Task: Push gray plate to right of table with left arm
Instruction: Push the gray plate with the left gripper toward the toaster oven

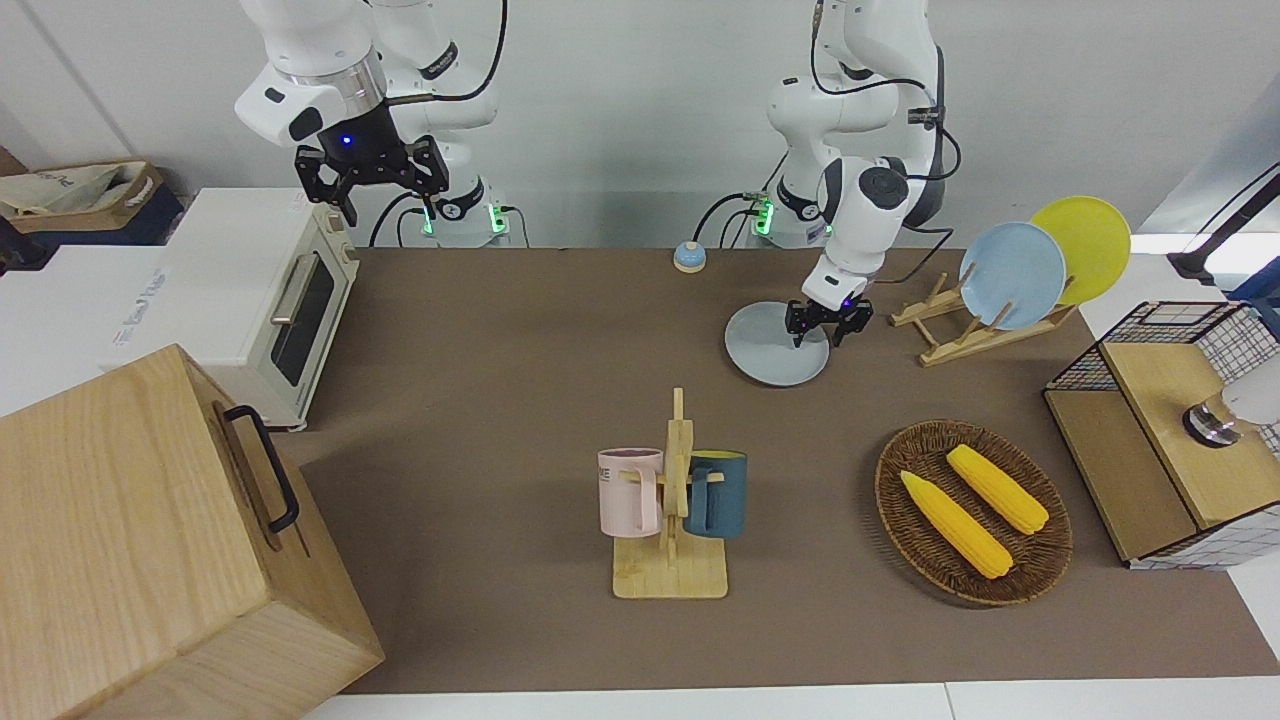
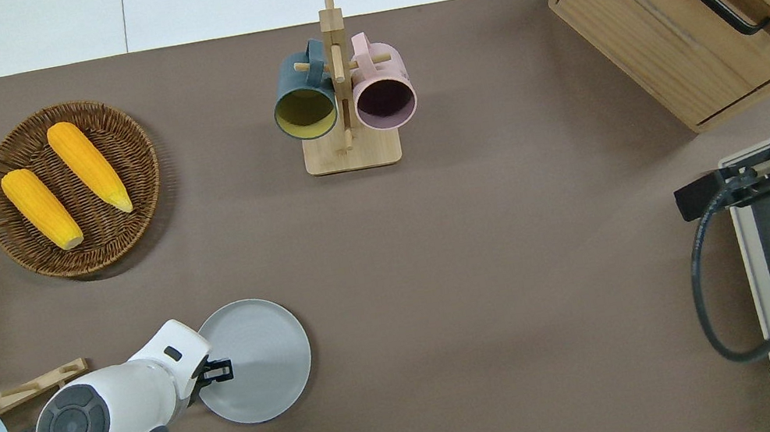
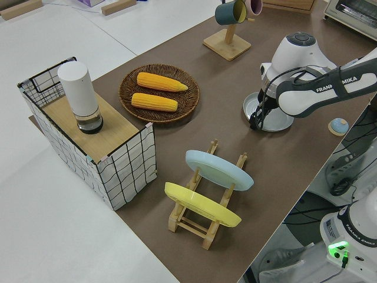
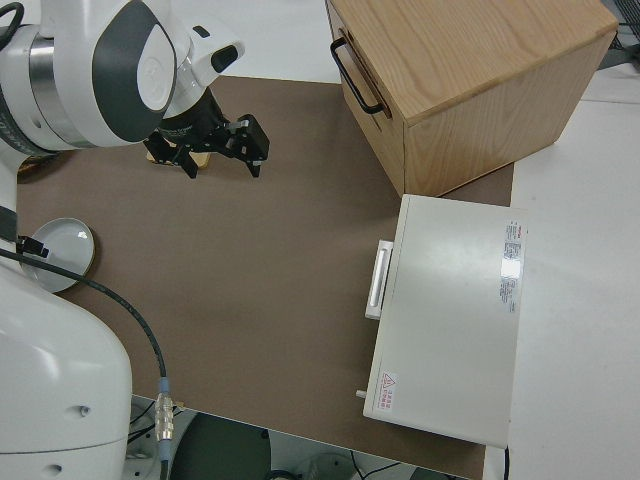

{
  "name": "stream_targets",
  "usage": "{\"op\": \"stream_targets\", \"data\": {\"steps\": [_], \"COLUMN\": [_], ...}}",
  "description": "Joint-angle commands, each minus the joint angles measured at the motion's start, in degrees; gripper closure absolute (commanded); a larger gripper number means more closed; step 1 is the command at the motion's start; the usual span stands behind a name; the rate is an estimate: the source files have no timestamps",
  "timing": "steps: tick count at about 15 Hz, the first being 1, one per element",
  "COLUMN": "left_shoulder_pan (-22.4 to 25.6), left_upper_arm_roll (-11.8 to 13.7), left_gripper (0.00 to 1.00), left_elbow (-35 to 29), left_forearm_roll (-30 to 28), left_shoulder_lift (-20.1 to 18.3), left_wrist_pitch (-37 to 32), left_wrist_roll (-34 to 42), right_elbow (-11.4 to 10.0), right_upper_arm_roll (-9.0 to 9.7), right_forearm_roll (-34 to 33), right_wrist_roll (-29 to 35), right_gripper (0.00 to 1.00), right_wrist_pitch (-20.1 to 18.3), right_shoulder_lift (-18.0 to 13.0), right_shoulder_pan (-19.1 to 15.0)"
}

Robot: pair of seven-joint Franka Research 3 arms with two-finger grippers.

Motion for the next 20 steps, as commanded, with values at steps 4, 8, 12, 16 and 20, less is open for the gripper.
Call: {"op": "stream_targets", "data": {"steps": [4,8,12,16,20], "left_shoulder_pan": [-0.8,-0.8,-1.9,-4.0,-6.1], "left_upper_arm_roll": [0.3,0.3,0.3,0.3,-0.1], "left_gripper": [1.00,1.00,1.00,1.00,1.00], "left_elbow": [-1.0,-1.0,-1.0,-0.9,-0.6], "left_forearm_roll": [-1.0,-1.0,-1.0,-1.0,-1.0], "left_shoulder_lift": [-0.1,0.0,0.4,0.5,1.4], "left_wrist_pitch": [1.6,1.5,1.4,1.4,1.5], "left_wrist_roll": [-0.4,-0.4,-1.1,-4.8,-7.7], "right_elbow": [0.2,0.2,0.2,0.2,0.2], "right_upper_arm_roll": [0.85,0.85,0.76,0.76,0.76], "right_forearm_roll": [0.6,0.6,0.6,0.6,0.6], "right_wrist_roll": [0.0,0.0,0.0,0.1,0.1], "right_gripper": [0.017,0.017,0.017,0.017,0.017], "right_wrist_pitch": [-0.7,-0.7,-0.7,-0.7,-0.7], "right_shoulder_lift": [-0.4,-0.4,-0.4,-0.4,-0.4], "right_shoulder_pan": [-1.2,-1.2,-1.2,-1.2,-1.2]}}
